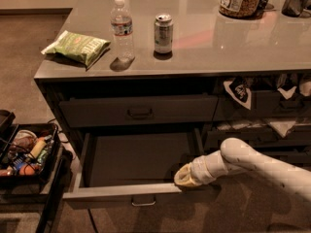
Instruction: Open middle drawer
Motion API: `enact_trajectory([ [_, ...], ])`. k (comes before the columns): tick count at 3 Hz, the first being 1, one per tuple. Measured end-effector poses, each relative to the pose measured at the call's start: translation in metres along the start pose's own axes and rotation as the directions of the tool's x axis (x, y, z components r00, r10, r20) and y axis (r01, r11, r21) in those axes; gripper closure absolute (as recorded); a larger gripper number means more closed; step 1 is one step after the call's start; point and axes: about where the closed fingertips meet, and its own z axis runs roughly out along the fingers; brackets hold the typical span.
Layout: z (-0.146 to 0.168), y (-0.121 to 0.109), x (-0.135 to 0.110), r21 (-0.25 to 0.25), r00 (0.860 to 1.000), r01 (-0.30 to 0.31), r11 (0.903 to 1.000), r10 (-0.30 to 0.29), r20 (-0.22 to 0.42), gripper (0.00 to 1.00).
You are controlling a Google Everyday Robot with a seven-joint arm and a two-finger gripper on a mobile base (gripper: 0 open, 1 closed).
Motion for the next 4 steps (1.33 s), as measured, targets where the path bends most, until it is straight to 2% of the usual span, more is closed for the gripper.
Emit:
enact_trajectory([
  [2, -0.007, 0.043, -0.018, -0.095, 0.999, -0.049, 0.9943, 0.048, -0.009, 1.0],
  [3, -0.011, 0.075, -0.031, -0.114, 0.996, -0.09, 0.9894, 0.092, 0.008, 1.0],
  [4, -0.016, 0.095, -0.042, -0.056, 0.998, -0.062, 0.9965, 0.063, 0.008, 1.0],
])
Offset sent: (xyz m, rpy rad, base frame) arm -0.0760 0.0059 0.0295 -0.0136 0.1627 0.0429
